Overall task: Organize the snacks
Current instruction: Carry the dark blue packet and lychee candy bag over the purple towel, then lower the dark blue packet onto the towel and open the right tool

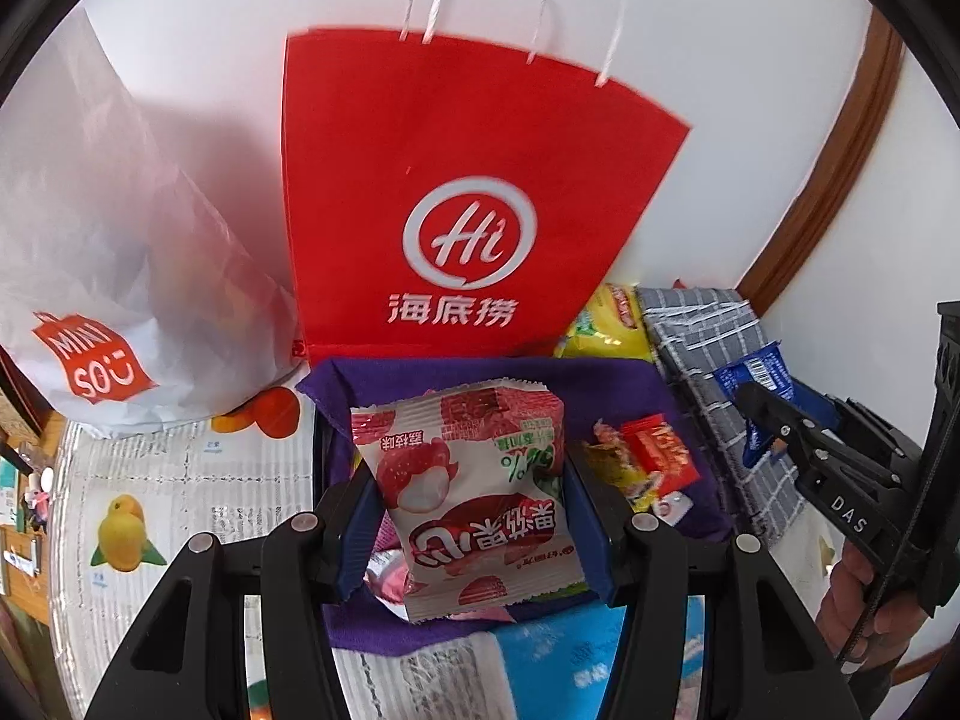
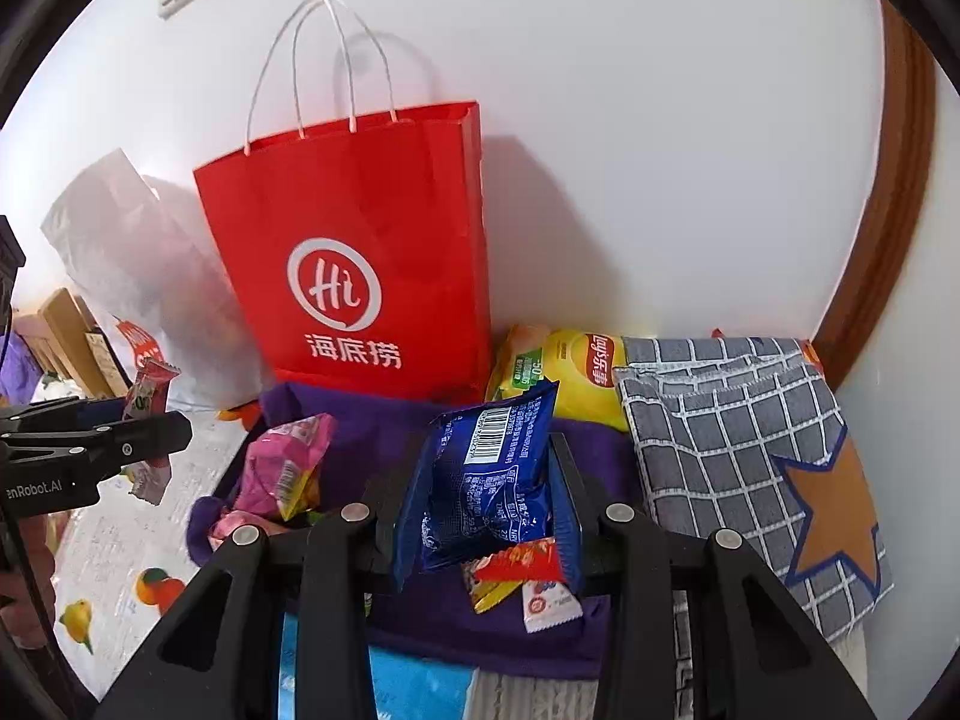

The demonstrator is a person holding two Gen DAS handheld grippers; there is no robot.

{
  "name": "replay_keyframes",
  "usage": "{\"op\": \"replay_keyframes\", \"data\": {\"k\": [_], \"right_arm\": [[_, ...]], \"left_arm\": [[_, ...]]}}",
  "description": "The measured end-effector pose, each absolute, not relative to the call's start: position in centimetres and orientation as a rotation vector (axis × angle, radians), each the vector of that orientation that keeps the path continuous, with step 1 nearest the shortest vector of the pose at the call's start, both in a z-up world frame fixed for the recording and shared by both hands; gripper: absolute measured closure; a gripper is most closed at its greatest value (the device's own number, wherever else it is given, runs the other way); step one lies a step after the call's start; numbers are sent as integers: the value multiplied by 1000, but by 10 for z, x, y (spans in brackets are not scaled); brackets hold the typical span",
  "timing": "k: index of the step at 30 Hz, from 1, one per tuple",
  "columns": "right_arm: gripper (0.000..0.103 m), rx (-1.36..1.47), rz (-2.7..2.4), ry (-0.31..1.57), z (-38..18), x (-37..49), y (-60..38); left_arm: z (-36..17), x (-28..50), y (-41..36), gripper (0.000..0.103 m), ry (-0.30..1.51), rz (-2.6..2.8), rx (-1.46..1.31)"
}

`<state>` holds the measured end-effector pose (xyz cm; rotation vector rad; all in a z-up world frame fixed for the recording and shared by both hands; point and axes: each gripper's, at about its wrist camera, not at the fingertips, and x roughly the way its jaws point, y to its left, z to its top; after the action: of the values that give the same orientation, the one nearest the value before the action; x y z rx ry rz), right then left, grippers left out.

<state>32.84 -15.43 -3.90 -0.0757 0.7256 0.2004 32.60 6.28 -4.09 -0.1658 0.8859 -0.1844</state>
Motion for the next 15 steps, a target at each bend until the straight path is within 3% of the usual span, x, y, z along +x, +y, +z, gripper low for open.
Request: {"op": "replay_keyframes", "data": {"k": [15], "right_arm": [[66, -146, 222, 833, -98, 367, -155]], "left_arm": [[-79, 351, 70, 50, 973, -138, -163]]}}
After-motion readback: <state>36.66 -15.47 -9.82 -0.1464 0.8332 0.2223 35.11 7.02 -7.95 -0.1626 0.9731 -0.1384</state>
